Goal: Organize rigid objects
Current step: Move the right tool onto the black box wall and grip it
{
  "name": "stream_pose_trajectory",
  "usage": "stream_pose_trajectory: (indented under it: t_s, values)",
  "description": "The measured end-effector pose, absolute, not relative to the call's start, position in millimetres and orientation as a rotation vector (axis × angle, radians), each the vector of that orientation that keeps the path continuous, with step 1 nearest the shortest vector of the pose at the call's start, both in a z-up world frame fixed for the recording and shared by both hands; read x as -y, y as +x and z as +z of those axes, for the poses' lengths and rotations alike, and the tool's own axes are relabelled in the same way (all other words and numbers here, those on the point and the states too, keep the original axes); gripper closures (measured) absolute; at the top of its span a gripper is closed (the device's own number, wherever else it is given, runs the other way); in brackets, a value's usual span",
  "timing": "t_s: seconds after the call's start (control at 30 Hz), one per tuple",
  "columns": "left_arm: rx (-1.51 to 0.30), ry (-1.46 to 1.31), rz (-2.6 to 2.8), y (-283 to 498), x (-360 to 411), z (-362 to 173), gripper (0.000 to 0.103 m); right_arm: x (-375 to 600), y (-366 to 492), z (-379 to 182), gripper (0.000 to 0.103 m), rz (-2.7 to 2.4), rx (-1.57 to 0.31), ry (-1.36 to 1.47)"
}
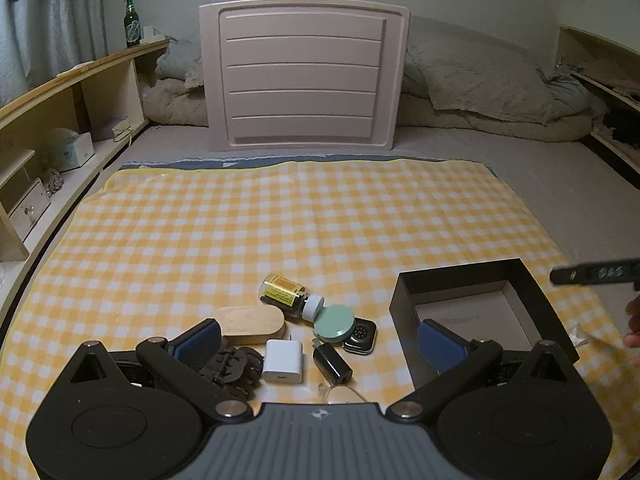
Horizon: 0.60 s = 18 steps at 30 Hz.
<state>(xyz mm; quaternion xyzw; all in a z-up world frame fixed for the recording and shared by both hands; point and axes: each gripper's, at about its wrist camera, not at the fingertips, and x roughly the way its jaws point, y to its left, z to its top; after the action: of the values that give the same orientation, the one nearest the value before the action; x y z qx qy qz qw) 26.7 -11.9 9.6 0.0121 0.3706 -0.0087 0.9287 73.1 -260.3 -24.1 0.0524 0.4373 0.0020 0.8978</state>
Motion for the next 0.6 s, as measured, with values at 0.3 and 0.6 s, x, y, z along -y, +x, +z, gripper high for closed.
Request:
stream_pose_trajectory:
  t_s: [0.3, 0.6]
  values:
    - [-0.725, 0.003, -0.052, 37, 12, 3, 0.0, 279, 69, -73, 0.054, -0.004, -1.22, 0.214]
    - [-0.795, 0.054, -0.085, 57, 22, -11, 0.0, 285, 65, -78, 0.079, 0.018, -1.214, 0.213]
